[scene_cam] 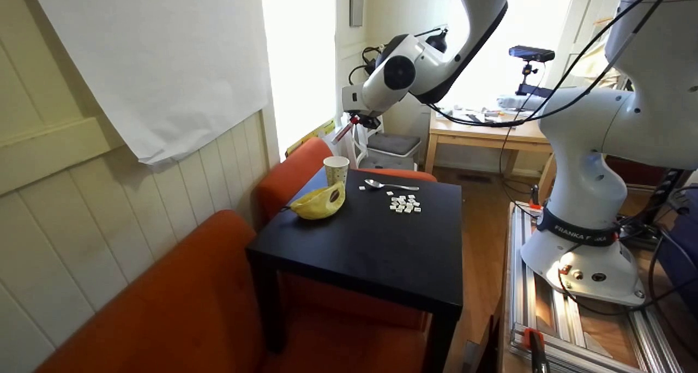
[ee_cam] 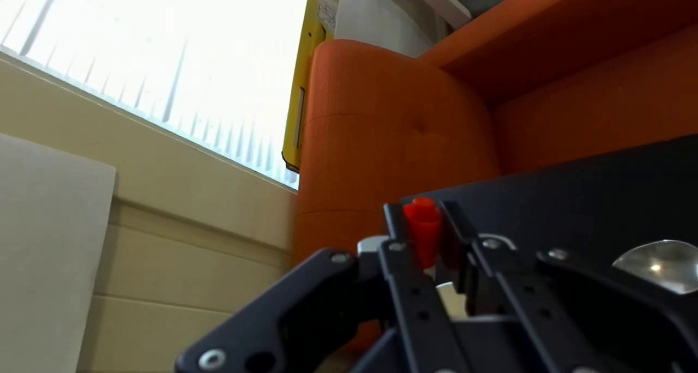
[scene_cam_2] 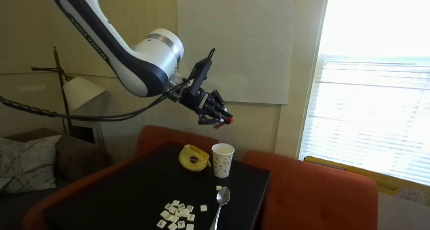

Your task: Put the marker in the paper cup

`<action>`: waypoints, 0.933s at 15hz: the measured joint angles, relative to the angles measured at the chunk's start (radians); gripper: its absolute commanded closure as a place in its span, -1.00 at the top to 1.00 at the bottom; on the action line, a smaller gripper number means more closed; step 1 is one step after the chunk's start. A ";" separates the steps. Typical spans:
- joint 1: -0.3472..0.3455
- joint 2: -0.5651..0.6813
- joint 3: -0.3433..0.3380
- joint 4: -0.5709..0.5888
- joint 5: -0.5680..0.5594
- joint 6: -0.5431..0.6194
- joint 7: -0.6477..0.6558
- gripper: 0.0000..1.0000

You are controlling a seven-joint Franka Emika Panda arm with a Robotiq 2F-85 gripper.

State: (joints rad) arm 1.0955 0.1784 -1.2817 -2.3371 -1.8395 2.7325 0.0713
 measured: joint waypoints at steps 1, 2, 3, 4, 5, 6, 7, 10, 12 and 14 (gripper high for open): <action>0.000 -0.001 -0.002 0.000 -0.002 0.000 0.000 -0.90; 0.000 -0.003 -0.004 0.000 -0.005 0.000 0.000 -0.90; -0.036 -0.011 0.038 0.001 -0.005 -0.020 -0.004 -0.90; -0.104 -0.023 0.120 0.001 -0.005 -0.053 -0.012 -0.90; -0.169 -0.030 0.199 0.001 -0.005 -0.078 -0.020 -0.90; -0.241 -0.031 0.282 0.003 -0.005 -0.095 -0.026 -0.90; -0.306 -0.030 0.361 0.004 -0.005 -0.110 -0.032 -0.90; -0.513 -0.029 0.602 0.008 -0.017 -0.161 -0.056 -0.90; -0.657 -0.029 0.765 0.012 -0.033 -0.202 -0.072 -0.90; -0.790 -0.029 0.910 0.014 -0.057 -0.245 -0.082 -0.90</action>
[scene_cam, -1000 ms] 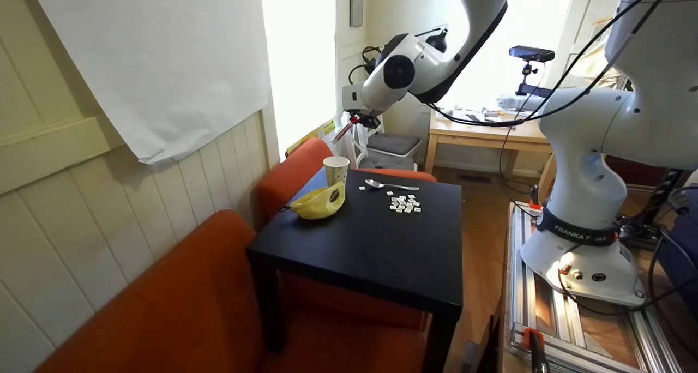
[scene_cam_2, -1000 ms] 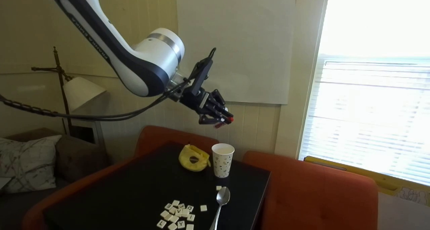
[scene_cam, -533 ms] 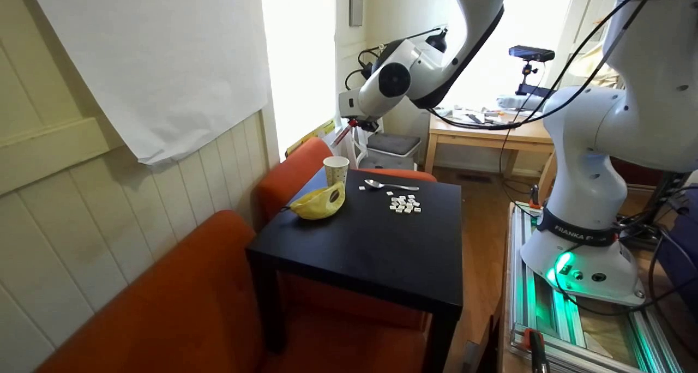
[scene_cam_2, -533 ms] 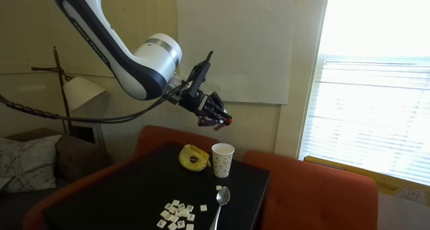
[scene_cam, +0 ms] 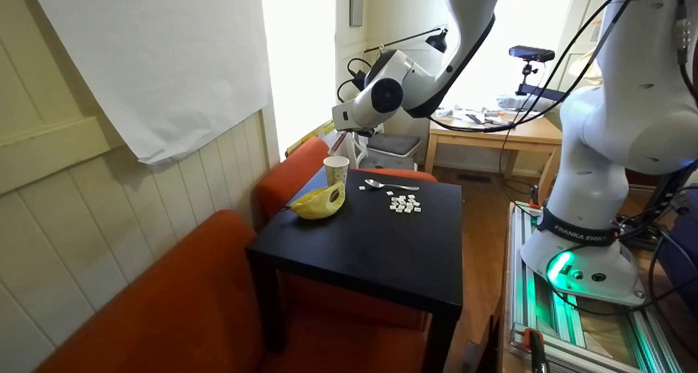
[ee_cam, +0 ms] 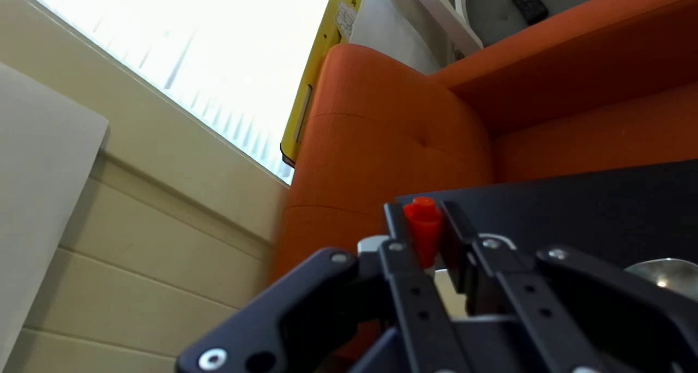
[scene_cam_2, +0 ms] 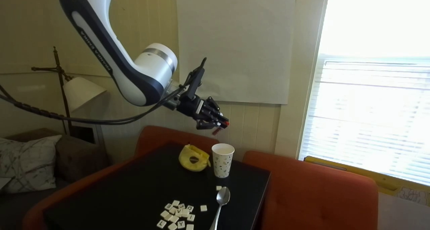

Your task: Put the marker in the paper cup

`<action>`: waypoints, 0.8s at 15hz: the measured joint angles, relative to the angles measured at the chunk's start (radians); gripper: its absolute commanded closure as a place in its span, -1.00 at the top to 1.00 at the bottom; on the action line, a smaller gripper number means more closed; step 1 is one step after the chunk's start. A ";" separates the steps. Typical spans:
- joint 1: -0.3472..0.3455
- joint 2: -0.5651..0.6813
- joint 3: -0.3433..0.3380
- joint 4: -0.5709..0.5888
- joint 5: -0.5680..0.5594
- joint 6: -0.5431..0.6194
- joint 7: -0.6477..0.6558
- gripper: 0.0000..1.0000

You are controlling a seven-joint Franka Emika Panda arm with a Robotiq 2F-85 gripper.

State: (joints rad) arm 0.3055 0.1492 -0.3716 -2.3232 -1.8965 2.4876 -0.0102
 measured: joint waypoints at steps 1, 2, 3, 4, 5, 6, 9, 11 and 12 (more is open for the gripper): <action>-0.050 0.000 0.055 0.000 -0.010 -0.019 -0.003 -0.90; -0.092 0.000 0.100 0.000 -0.015 -0.035 -0.011 -0.90; -0.126 0.000 0.137 0.000 -0.015 -0.048 -0.024 -0.90; -0.153 0.000 0.167 0.000 -0.016 -0.061 -0.039 -0.90; -0.175 0.000 0.192 0.000 -0.016 -0.070 -0.054 -0.90; -0.194 0.000 0.212 0.000 -0.016 -0.076 -0.069 -0.90; -0.233 0.000 0.254 0.001 -0.017 -0.089 -0.113 -0.90; -0.249 0.000 0.272 0.002 -0.017 -0.091 -0.142 -0.90; -0.254 0.000 0.278 0.002 -0.017 -0.093 -0.156 -0.90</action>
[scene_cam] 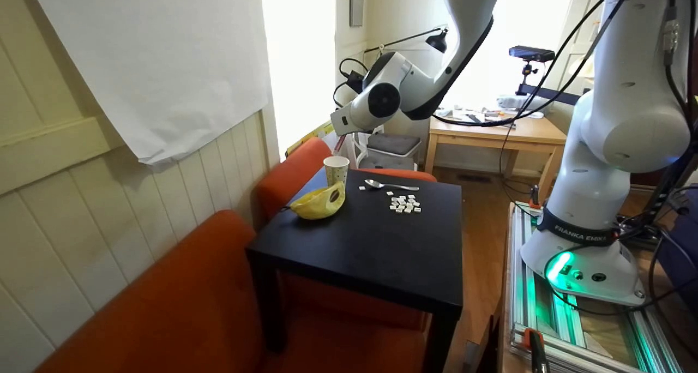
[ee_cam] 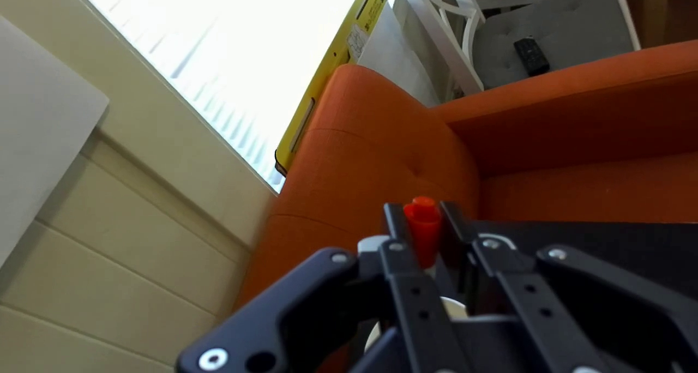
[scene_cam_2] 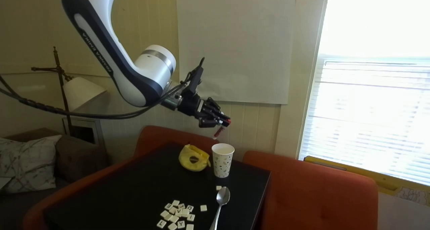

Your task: Put the marker in the paper cup

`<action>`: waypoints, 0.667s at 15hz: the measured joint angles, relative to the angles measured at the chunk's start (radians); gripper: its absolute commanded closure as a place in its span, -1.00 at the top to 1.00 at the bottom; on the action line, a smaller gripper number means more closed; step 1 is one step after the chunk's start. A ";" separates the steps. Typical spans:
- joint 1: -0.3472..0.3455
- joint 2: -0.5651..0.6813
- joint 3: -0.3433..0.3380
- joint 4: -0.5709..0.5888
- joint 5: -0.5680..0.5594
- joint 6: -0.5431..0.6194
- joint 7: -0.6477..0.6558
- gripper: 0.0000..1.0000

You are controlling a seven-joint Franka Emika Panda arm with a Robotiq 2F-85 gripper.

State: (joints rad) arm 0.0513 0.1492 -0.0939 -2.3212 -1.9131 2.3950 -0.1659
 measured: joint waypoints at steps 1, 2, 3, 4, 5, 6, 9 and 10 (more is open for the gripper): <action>-0.005 0.000 0.005 0.000 0.000 0.000 -0.012 -0.90; -0.010 0.000 0.011 0.000 0.000 0.000 -0.025 -0.90; -0.014 0.000 0.014 0.000 0.000 -0.001 -0.037 -0.90; -0.017 0.000 0.017 0.001 0.000 -0.001 -0.045 -0.90; -0.019 0.000 0.018 0.001 0.000 -0.001 -0.051 -0.90; -0.021 0.000 0.020 0.001 0.000 -0.001 -0.053 -0.90; -0.024 0.000 0.023 0.003 0.000 -0.002 -0.053 -0.90; -0.024 0.000 0.025 0.003 0.000 -0.004 -0.053 -0.90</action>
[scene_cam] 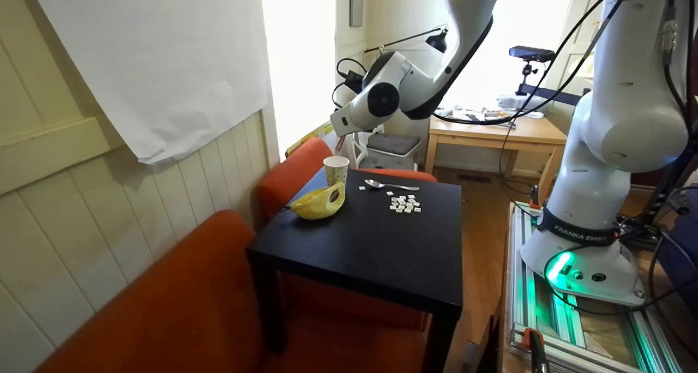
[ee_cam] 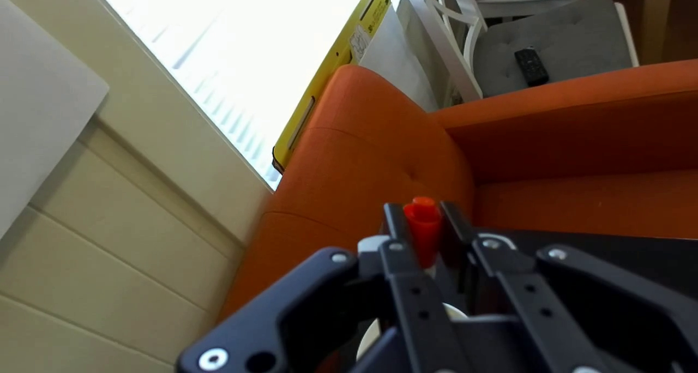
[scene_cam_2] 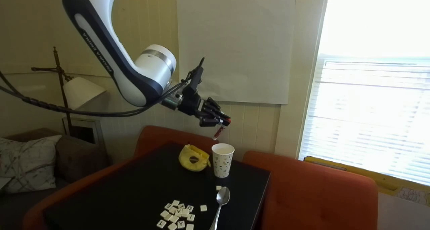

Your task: Put the marker in the paper cup

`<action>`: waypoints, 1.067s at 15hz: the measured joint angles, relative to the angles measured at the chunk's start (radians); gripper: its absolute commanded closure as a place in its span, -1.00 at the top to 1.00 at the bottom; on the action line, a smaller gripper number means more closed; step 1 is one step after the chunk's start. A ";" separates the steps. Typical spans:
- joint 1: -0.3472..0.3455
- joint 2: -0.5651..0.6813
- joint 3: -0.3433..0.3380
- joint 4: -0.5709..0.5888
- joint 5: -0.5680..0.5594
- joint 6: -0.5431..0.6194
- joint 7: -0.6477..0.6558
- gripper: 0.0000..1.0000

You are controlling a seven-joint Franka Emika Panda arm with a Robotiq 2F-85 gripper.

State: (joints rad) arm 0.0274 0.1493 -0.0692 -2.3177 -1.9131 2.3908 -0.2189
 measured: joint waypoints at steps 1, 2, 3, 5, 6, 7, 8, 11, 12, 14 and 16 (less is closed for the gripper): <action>0.000 0.000 0.002 0.001 -0.002 -0.004 0.000 -0.90; 0.000 0.000 0.004 0.001 -0.008 -0.009 0.000 -0.90; 0.000 0.000 0.005 0.002 -0.020 -0.013 0.001 -0.90; 0.000 0.000 0.007 0.004 -0.041 -0.025 0.003 -0.90; 0.000 0.000 0.008 0.004 -0.042 -0.026 0.003 -0.61; -0.001 0.000 0.008 0.004 -0.040 -0.026 0.003 -0.61; -0.002 0.000 0.009 0.004 -0.040 -0.026 0.003 -0.61; -0.007 0.000 0.010 0.004 -0.040 -0.025 0.003 -0.90; -0.008 0.000 0.010 0.004 -0.040 -0.025 0.003 -0.90; -0.010 0.001 0.013 0.004 -0.036 -0.024 0.003 -0.90; -0.010 0.013 0.018 0.003 -0.031 -0.024 0.002 -0.90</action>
State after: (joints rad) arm 0.0172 0.1623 -0.0507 -2.3143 -1.9446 2.3670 -0.2167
